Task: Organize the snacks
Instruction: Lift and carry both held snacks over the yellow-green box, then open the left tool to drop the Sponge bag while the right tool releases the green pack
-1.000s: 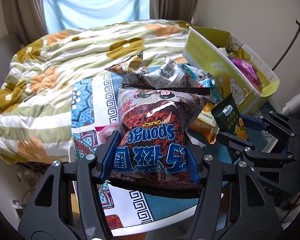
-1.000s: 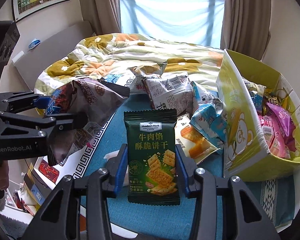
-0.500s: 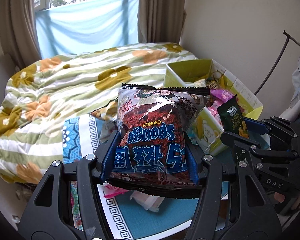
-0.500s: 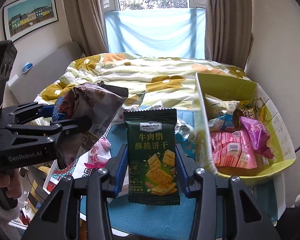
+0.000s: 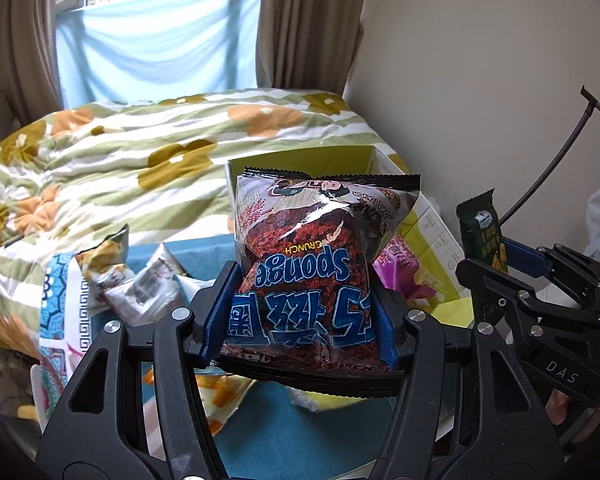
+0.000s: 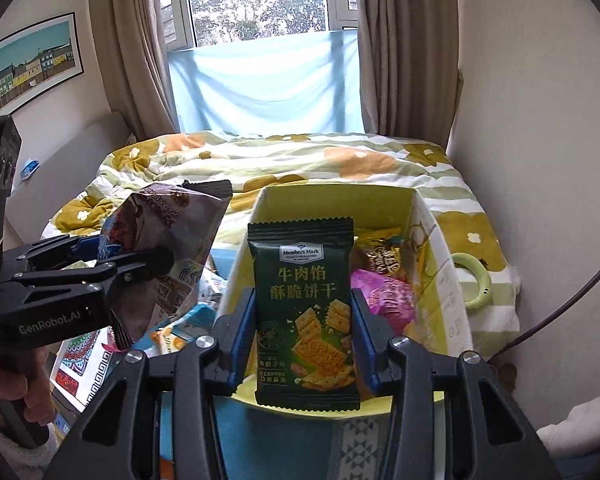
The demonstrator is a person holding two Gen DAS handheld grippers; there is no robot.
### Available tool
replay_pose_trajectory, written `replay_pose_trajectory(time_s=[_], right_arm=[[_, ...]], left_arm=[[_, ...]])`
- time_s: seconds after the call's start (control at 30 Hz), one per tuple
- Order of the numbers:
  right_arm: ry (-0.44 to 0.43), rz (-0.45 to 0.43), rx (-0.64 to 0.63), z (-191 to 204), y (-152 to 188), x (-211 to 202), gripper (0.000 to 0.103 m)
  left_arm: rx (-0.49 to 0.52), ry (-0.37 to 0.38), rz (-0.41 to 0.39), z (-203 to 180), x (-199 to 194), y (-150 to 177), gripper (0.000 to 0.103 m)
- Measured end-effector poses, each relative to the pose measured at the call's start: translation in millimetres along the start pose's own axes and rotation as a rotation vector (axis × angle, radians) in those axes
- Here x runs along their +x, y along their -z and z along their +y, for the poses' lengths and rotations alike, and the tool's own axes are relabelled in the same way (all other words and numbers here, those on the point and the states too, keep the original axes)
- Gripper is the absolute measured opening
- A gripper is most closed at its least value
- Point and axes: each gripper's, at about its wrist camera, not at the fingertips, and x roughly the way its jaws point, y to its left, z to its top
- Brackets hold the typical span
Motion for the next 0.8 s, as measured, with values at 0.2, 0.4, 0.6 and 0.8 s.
replay_pose_trajectory(time_s=[0.2,0.4,0.6,0.8], right_arm=[[-0.027,0.041,-0.002,-53.6,-6.3,11.9,0.041],[-0.075,0.060,-0.030,-76.6,-9.1,27.1,0.041],[-0.136,0.053,-0.015,-91.1,-14.5,36.1,0.041],[-0.211,0.086,-0.014,-89.1,-30.2,56.8,0.041]], left_arm=[[-0.072,-0.041,0.087,-32.8,47.9,5.2,0.056],[-0.098,-0.117,0.093,-39.7,57.4,16.2,0.102],[-0.103,-0.166,0.068,-33.4,38.8,17.0,0.102],[-0.115,-0.224,0.045,-26.1,19.2,18.2,0.102]])
